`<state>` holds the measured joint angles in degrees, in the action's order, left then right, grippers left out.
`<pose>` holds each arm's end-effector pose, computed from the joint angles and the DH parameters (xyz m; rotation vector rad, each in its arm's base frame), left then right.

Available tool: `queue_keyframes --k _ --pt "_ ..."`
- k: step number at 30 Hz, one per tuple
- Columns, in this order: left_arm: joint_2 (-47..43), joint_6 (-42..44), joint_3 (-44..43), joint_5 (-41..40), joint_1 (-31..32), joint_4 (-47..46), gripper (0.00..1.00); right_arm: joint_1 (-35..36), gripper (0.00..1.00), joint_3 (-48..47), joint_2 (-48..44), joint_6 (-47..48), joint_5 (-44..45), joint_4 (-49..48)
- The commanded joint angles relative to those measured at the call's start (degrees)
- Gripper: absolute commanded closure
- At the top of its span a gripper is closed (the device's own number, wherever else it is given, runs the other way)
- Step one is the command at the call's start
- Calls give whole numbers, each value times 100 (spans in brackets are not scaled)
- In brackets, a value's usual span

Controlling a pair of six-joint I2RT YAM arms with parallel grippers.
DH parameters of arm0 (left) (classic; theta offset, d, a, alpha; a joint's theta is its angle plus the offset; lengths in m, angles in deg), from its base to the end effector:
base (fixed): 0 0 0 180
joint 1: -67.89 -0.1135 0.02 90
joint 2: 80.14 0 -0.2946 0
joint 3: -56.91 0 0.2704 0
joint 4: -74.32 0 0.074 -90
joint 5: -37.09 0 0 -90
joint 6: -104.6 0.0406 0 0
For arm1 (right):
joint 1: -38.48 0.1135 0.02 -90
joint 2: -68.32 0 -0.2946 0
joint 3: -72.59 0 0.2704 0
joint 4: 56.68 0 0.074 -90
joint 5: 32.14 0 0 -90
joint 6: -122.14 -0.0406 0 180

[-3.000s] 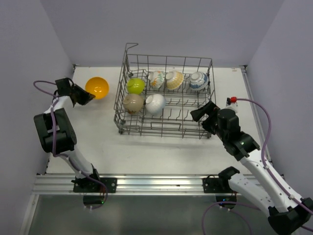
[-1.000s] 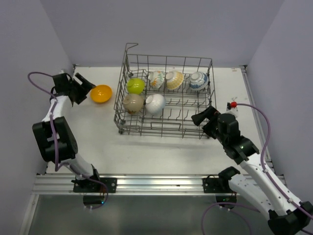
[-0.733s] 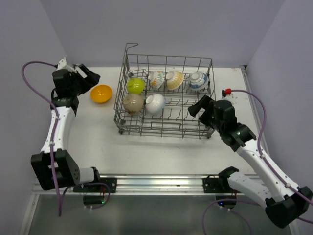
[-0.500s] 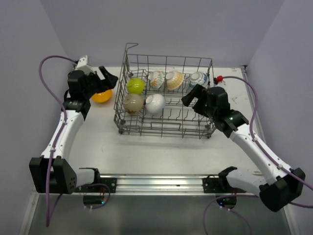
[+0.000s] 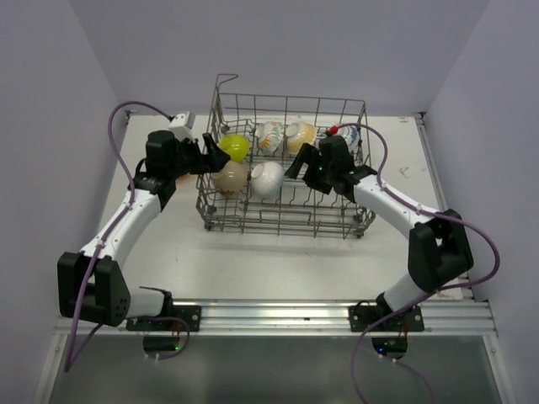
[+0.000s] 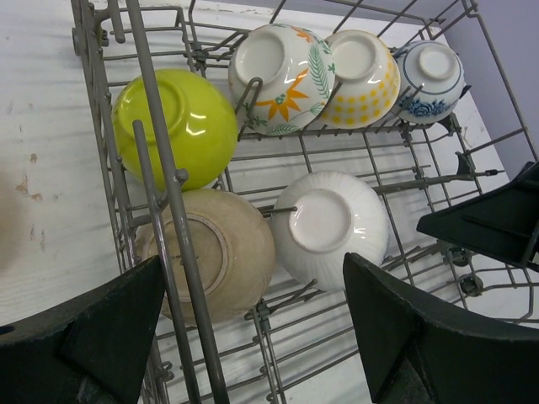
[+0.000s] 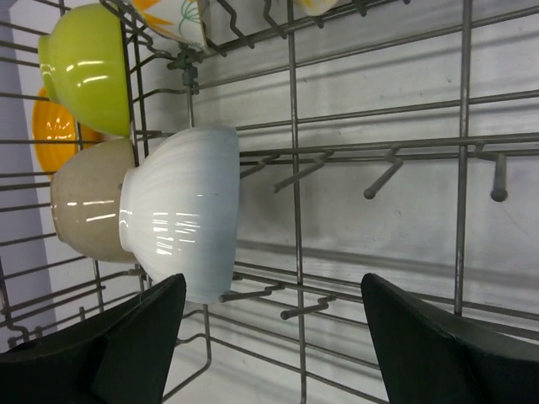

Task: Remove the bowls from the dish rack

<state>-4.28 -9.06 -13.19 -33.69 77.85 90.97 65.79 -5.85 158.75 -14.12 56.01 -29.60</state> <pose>0.3138 -0.0687 0.3292 -0.0135 2.0075 -0.7094 0.3332 0.1735 0.2797 0.3698 2.3255 0.7019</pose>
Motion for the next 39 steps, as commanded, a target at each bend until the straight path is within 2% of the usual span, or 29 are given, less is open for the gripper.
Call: queue_keyframes --k 1,6,19,21,27,35,39 --pt "-211 98 59 442 252 -498 13 29 11 -223 132 -23 -632 -573" --pt "-317 133 129 389 402 -498 13 37 13 50 229 -243 -756 -1188" --pt "-291 142 155 468 551 -507 12 205 19 -12 765 -401 -976 -1400" --pt "-291 142 155 477 551 -507 12 205 19 94 739 -445 -975 -1662" --pt "-273 134 164 503 578 -515 12 205 30 357 791 -796 -1353 -2602" --pt "-220 151 155 521 595 -498 11 257 38 629 862 -1235 -1608 -3438" --pt "-212 151 155 512 595 -498 11 257 46 867 897 -1605 -1792 -4158"
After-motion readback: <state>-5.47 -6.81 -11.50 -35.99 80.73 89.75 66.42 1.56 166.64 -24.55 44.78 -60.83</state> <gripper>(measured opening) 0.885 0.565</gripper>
